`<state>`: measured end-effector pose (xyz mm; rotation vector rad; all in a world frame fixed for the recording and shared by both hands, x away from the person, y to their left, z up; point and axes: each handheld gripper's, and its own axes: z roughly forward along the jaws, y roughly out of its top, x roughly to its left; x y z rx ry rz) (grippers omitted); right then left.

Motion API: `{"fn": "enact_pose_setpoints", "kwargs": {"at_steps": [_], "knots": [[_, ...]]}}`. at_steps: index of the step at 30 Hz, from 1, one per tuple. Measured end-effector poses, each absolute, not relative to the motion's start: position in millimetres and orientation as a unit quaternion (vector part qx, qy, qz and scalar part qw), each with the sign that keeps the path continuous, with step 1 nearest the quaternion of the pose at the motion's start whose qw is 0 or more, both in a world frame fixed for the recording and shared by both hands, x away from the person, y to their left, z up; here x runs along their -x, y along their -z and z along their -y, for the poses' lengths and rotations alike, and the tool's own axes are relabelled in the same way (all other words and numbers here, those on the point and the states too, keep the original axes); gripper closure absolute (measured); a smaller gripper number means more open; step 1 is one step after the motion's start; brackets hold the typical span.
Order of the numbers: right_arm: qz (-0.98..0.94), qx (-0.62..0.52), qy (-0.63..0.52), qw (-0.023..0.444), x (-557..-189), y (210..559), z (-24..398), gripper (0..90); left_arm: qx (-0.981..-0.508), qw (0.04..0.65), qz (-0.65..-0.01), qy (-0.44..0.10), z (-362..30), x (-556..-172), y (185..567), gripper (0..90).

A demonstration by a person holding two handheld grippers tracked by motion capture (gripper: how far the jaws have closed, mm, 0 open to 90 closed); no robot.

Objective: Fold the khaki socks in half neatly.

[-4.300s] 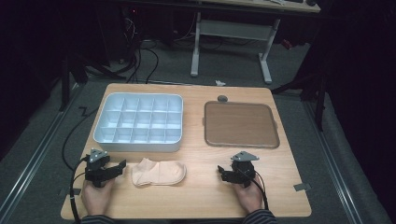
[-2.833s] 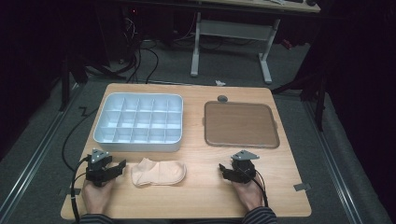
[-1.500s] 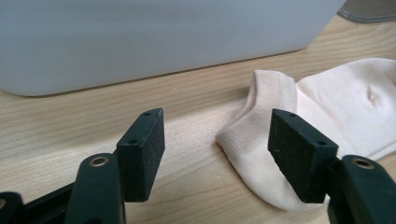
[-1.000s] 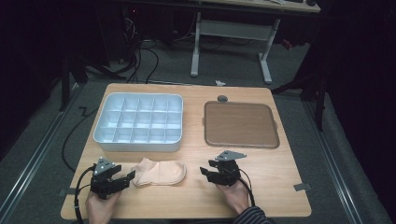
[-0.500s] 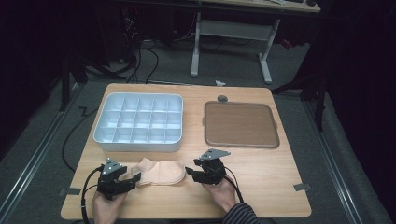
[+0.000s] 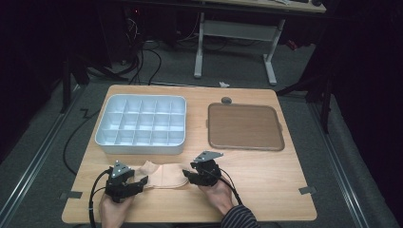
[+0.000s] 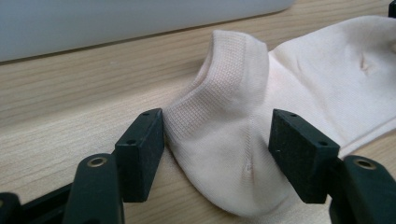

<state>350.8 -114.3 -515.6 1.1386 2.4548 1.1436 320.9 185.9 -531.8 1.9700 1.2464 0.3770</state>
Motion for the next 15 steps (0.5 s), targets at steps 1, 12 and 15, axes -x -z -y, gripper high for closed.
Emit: {"fn": "enact_pose_setpoints", "kwargs": {"at_steps": [1,12,15], "knots": [[-0.833,-0.383,-0.385,0.104,-351,517,114,56.0,-0.772,0.379,-0.488,-0.15,-186,-321,532,36.5],[-0.844,-0.373,-0.37,0.104,-350,527,108,66.5,-0.785,0.364,-0.471,-0.172,-178,-318,531,51.9],[-0.848,-0.367,-0.368,0.107,-348,528,105,73.2,-0.791,0.364,-0.464,-0.164,-175,-318,530,60.6]]}}
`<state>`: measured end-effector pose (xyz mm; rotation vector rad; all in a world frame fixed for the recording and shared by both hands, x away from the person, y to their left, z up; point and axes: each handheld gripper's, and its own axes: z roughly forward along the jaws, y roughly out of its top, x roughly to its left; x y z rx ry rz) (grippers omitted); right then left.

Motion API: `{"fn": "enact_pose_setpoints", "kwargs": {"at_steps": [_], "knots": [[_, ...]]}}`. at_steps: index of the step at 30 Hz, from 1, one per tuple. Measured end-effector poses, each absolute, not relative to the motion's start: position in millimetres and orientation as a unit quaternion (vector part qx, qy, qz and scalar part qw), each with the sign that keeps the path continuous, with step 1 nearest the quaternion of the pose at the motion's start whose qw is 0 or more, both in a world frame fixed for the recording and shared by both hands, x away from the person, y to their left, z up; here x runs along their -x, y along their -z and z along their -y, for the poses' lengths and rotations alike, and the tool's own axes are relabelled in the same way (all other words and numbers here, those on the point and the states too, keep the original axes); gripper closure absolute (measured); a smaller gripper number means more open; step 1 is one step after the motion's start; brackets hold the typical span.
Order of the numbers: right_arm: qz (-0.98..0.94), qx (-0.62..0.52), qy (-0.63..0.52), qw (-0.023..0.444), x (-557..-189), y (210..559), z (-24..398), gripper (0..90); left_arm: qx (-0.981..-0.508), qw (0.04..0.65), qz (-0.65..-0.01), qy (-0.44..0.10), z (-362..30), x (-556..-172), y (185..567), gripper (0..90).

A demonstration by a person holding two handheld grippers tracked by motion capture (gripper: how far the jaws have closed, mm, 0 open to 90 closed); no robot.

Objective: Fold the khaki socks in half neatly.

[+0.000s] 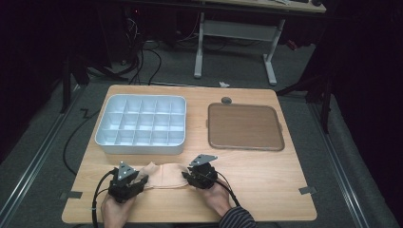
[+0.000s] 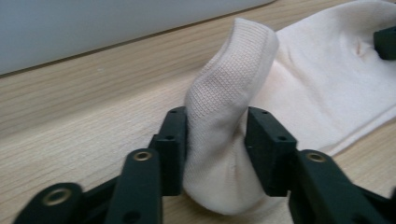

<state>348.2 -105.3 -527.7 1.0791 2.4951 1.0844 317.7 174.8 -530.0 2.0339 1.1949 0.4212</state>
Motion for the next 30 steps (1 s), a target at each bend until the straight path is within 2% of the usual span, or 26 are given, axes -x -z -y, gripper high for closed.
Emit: {"fn": "enact_pose_setpoints", "kwargs": {"at_steps": [5,8,30], "knots": [[-0.851,-0.358,-0.369,0.109,-346,528,104,80.5,-0.793,0.372,-0.458,-0.151,-173,-318,530,74.5],[-0.851,-0.354,-0.37,0.115,-345,527,104,85.1,-0.791,0.375,-0.457,-0.161,-170,-316,531,78.2],[-0.831,-0.364,-0.402,0.12,-342,511,130,86.1,-0.779,0.42,-0.448,-0.127,-150,-320,513,80.0]]}}
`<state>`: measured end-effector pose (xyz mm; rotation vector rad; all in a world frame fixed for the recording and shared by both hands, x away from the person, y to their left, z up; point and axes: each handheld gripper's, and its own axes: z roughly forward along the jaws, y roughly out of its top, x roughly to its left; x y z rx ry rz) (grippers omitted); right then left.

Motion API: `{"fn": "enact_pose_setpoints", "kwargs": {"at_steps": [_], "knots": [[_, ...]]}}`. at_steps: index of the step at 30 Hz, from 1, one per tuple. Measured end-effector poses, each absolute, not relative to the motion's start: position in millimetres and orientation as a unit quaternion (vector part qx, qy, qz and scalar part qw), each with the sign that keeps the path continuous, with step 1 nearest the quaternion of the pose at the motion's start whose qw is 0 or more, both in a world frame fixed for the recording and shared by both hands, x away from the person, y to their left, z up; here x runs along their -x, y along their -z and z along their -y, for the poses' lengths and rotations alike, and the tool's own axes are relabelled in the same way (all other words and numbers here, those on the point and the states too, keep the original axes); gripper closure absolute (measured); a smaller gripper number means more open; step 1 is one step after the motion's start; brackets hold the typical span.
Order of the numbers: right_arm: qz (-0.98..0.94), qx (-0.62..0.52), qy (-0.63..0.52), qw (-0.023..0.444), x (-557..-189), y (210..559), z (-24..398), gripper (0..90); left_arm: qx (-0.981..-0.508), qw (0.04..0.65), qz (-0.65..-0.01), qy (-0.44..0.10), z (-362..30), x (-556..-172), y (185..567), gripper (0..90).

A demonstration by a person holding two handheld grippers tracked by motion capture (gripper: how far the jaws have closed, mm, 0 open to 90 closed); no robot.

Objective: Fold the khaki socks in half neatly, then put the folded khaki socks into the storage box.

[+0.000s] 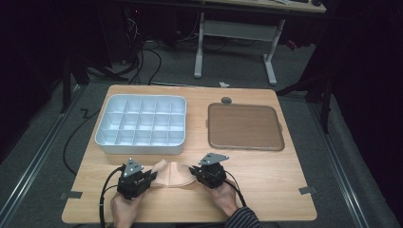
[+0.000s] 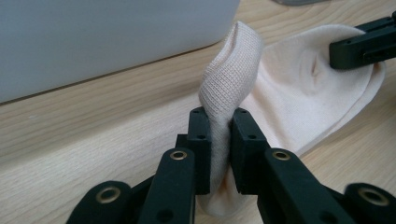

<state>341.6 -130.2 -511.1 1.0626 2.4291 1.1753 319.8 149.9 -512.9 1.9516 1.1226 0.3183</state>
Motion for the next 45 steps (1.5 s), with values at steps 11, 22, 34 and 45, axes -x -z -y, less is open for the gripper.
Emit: {"fn": "enact_pose_setpoints", "kwargs": {"at_steps": [11,22,34,45], "knots": [[-0.825,-0.378,-0.398,0.133,-335,509,154,86.1,-0.783,0.433,-0.434,-0.108,-133,-325,510,80.0],[-0.817,-0.392,-0.398,0.139,-328,510,171,86.0,-0.789,0.434,-0.423,-0.102,-118,-329,508,79.9],[-0.81,-0.416,-0.386,0.146,-323,513,197,86.0,-0.793,0.44,-0.412,-0.088,-94,-333,513,79.7],[-0.809,-0.428,-0.366,0.166,-320,515,218,85.9,-0.797,0.44,-0.407,-0.073,-71,-344,522,79.5]]}}
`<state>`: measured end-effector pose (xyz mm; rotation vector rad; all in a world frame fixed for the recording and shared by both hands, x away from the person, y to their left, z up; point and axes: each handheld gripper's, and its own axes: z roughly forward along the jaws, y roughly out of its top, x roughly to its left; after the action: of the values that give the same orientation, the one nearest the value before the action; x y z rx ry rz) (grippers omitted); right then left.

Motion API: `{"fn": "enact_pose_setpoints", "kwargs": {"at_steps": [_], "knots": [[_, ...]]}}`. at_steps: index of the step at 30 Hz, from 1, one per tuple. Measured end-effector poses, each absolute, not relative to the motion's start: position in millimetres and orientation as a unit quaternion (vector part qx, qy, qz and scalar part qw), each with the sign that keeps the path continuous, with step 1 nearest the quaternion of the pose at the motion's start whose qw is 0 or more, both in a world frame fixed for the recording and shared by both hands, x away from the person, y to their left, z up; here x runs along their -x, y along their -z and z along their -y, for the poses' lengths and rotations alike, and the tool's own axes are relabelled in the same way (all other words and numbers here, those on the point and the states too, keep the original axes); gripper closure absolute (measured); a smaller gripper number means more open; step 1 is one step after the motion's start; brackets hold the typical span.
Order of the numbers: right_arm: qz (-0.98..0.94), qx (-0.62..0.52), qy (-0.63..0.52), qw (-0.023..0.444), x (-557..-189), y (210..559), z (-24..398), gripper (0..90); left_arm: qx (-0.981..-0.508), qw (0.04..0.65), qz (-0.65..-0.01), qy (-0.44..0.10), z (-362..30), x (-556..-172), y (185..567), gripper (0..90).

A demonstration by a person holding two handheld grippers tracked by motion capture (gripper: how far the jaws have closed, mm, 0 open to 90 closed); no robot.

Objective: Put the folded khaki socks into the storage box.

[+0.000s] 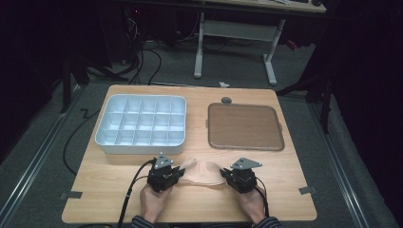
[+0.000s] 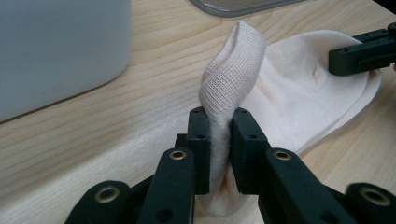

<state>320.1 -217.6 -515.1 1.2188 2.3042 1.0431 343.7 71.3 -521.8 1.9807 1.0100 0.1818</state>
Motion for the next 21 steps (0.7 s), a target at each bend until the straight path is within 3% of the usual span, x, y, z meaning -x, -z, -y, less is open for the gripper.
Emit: {"fn": "enact_pose_setpoints", "kwargs": {"at_steps": [10,15,21], "knots": [[-0.805,-0.44,-0.36,0.169,-318,526,225,85.6,-0.798,0.431,-0.411,-0.092,-63,-343,528,75.3],[-0.807,-0.435,-0.357,0.178,-318,527,225,80.0,-0.792,0.419,-0.429,-0.116,-67,-340,526,61.9],[-0.805,-0.442,-0.354,0.177,-319,526,228,71.1,-0.778,0.42,-0.454,-0.113,-74,-339,527,54.1]]}}
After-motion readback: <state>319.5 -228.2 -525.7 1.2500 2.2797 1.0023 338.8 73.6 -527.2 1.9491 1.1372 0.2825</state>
